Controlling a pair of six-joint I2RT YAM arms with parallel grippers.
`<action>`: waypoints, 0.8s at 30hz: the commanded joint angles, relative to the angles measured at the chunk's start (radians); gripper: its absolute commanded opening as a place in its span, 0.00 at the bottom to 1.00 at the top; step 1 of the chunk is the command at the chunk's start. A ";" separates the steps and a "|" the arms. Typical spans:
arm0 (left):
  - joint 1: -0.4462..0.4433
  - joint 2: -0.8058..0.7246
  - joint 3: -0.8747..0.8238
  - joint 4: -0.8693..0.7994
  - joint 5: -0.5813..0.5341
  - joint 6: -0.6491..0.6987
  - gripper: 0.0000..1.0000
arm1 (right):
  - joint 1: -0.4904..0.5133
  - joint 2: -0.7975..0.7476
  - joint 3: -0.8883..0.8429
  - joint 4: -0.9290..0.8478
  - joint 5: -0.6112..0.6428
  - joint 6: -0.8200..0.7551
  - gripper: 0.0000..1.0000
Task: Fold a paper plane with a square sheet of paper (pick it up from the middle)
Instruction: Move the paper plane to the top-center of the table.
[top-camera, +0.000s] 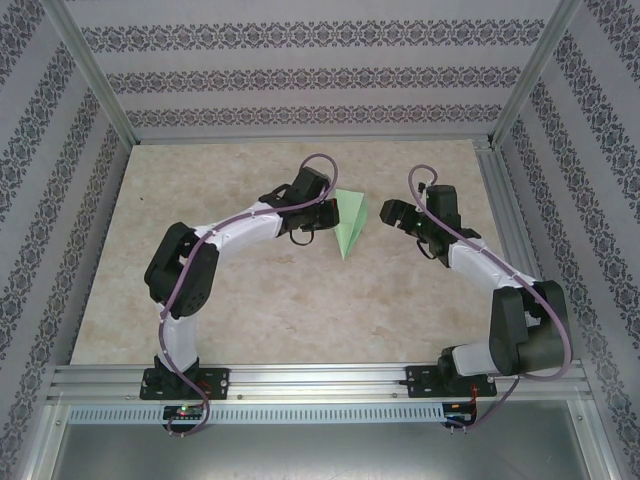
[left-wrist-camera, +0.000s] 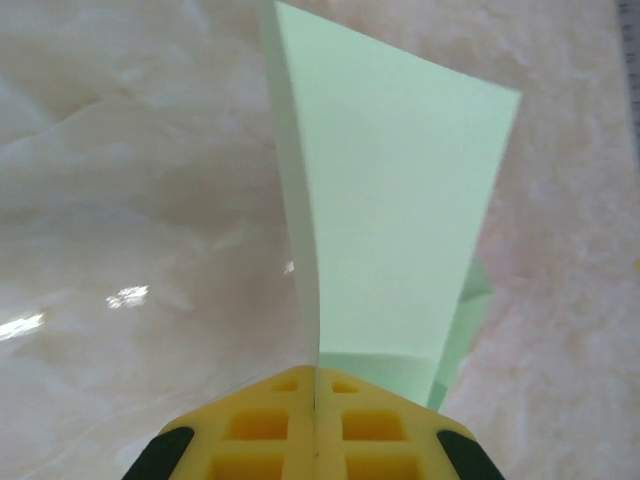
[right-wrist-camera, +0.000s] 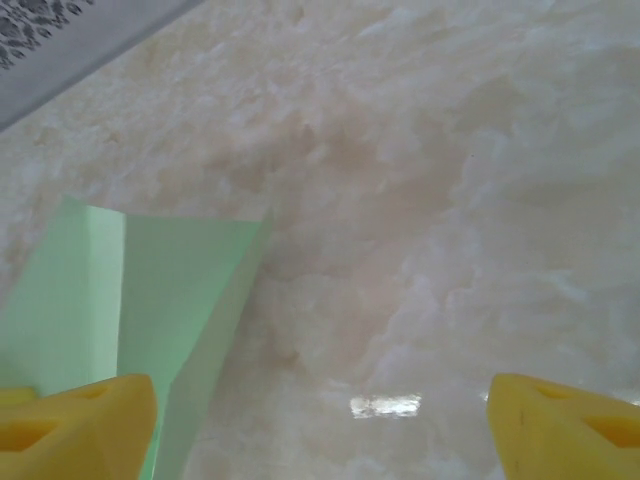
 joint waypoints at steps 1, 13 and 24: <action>0.018 -0.008 -0.044 0.193 0.147 0.006 0.00 | 0.001 -0.005 -0.007 0.017 -0.056 0.032 0.85; 0.075 0.057 -0.179 0.319 0.117 -0.105 0.00 | 0.218 0.066 0.093 -0.155 0.085 0.041 0.68; 0.108 0.063 -0.279 0.385 0.091 -0.179 0.00 | 0.399 0.251 0.229 -0.197 0.112 0.098 0.52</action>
